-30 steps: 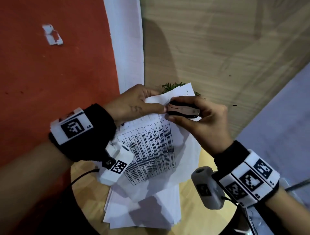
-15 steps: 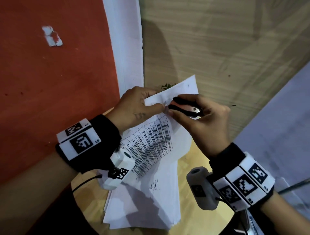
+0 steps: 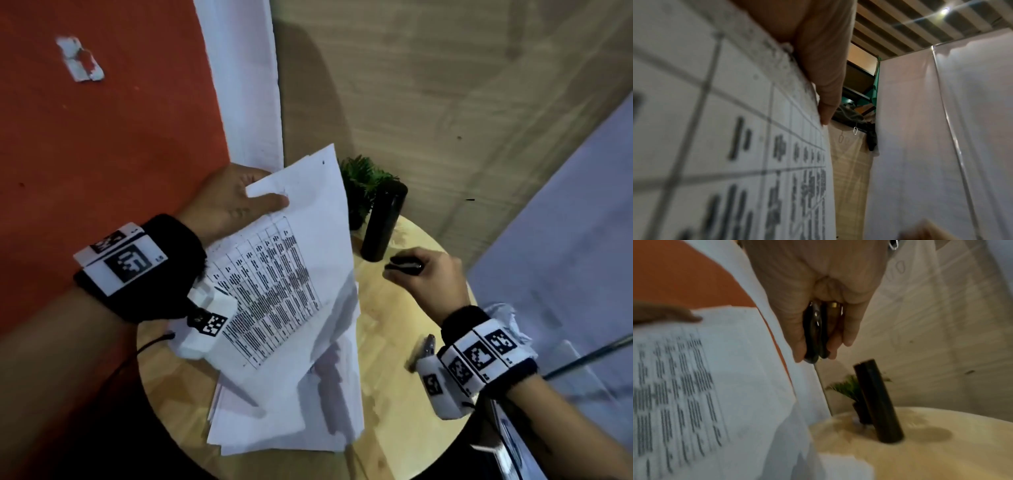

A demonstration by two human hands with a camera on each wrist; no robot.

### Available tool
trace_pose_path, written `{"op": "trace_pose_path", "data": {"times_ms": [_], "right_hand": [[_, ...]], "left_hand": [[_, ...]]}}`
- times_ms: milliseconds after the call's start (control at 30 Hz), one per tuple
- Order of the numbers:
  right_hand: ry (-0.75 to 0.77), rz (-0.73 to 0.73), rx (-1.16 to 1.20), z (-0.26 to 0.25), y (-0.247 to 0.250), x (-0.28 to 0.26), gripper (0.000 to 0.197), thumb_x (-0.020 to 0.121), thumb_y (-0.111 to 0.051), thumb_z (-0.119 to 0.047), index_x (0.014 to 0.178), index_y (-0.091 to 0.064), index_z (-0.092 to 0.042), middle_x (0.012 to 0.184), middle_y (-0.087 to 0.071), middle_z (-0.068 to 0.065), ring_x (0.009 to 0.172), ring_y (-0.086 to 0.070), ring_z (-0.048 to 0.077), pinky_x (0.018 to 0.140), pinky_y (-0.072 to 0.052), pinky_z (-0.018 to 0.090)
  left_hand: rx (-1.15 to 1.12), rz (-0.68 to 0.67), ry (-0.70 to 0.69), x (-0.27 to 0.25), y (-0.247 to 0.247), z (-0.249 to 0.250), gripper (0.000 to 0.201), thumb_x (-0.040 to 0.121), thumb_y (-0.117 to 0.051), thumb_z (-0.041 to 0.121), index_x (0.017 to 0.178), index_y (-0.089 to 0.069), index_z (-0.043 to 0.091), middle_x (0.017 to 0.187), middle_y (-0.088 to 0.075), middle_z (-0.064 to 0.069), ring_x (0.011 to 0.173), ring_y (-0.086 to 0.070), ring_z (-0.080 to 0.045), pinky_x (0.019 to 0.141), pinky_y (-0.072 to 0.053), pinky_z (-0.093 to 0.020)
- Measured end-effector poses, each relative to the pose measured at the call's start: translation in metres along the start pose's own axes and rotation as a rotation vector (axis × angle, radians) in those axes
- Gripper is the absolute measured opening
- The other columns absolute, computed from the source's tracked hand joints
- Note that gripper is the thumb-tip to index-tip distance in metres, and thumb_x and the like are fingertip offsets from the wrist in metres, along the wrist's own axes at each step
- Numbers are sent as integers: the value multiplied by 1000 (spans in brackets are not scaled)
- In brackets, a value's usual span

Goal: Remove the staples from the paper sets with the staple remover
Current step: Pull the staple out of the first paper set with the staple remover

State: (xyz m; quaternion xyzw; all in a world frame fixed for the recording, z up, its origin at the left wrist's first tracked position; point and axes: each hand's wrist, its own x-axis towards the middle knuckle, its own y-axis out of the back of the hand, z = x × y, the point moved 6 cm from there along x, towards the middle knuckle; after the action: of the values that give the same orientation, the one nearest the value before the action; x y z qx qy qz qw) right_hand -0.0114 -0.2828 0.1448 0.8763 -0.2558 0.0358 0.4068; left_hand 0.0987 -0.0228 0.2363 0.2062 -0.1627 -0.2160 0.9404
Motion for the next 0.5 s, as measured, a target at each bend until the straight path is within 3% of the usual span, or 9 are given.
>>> {"op": "trace_pose_path", "data": {"times_ms": [100,200,300,367,433,500], "right_hand": [[-53,-183,-175,38,-32,-9,27,70,-81,-26,92,-73,-12,89,-74,5,87,-67,21,76,-52,32],[-83,-268,-182,59,-55,-17,29,71,-80,-23,96,-72,-10,92,-73,7,89,-67,22,76,-52,32],[-127,-331,-194,70,-67,-14,43,68,-82,-23,106,-69,-9,101,-72,9,96,-65,24,80,-51,32],[-113,-331,-176,67,-66,-7,48,66,-84,-23,110,-67,-9,103,-71,8,98,-64,24,78,-47,26],[-95,-296,-34,50,-59,0,46,66,-84,-18,108,-67,-9,100,-70,4,93,-64,18,75,-40,18],[-124,-338,333,22,-51,1,42,67,-81,-5,105,-66,-8,96,-69,1,85,-64,9,77,-44,19]], "left_hand": [[86,-48,-19,3,9,0,15,82,-70,15,70,-66,23,54,-64,18,51,-53,6,50,-41,-9],[178,-135,-11,10,14,-1,14,69,-72,30,74,-69,18,57,-65,19,51,-53,6,50,-40,-8],[267,-229,32,17,16,-5,10,71,-75,22,74,-70,13,56,-65,15,50,-54,3,49,-41,-10],[328,-280,43,22,15,-8,8,73,-76,20,67,-71,17,53,-64,13,48,-52,3,47,-39,-10],[380,-332,27,26,10,-9,20,73,-76,23,54,-68,24,46,-57,13,42,-45,3,43,-33,-11],[401,-368,23,31,4,-10,26,73,-76,25,51,-64,22,43,-53,14,40,-42,2,42,-31,-12]]}}
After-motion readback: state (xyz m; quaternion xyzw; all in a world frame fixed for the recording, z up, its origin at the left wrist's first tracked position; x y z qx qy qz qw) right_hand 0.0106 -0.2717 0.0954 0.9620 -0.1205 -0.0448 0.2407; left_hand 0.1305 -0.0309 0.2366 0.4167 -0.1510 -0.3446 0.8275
